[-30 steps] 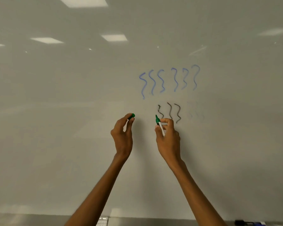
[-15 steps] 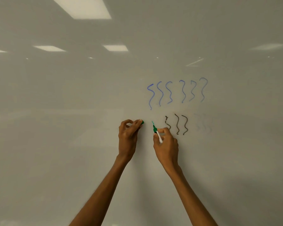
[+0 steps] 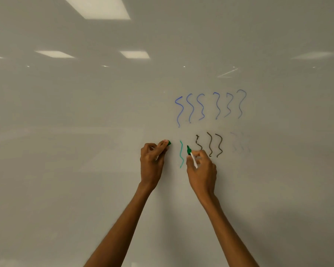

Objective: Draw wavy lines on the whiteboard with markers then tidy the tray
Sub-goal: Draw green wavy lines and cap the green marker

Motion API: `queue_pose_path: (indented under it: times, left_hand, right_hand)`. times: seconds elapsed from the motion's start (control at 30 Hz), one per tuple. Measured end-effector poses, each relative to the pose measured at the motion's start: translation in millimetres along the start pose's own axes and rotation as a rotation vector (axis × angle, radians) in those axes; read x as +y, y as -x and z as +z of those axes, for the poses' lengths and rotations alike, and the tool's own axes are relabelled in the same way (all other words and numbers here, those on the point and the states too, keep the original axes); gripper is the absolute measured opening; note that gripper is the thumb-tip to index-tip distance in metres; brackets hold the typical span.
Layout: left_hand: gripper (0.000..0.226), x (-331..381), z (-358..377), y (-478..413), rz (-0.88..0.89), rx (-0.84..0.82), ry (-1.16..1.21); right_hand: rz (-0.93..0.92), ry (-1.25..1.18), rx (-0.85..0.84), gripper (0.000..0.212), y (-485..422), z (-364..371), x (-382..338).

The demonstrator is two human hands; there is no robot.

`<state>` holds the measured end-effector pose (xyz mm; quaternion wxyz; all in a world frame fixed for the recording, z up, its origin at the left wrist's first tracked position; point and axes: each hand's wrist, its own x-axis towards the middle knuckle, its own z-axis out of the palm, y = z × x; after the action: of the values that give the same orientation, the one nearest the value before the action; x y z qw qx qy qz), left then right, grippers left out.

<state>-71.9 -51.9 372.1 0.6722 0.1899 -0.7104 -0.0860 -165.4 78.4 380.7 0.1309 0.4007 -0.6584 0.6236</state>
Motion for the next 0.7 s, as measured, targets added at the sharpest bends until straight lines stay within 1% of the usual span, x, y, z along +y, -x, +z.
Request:
queue_pose_path:
  times: [0.1,0.23,0.4,0.5,0.57,0.7]
  left_hand:
    - [0.036,3,1,2,-0.023,0.015,-0.008]
    - [0.039,5,1,3,-0.038,0.020,-0.012]
    - [0.034,7,2,3,-0.048,0.034,-0.028]
    - [0.032,9,4,3,-0.059,0.042,-0.034]
    - [0.032,9,4,3,-0.057,0.048,-0.042]
    - [0.032,8,4,3,-0.062,0.052,-0.061]
  right_hand:
    - [-0.026,0.032,-0.018,0.012,-15,-1,-10]
    - [0.010,0.034,0.008,0.011,-6,-1,2]
    - [0.081,0.085,-0.065,0.012,28,6,33]
    - [0.089,0.114,-0.117,0.011,38,7,40]
    - [0.076,0.080,-0.077,0.012,33,3,33]
    - [-0.003,0.005,0.056,0.011,2,-7,9]
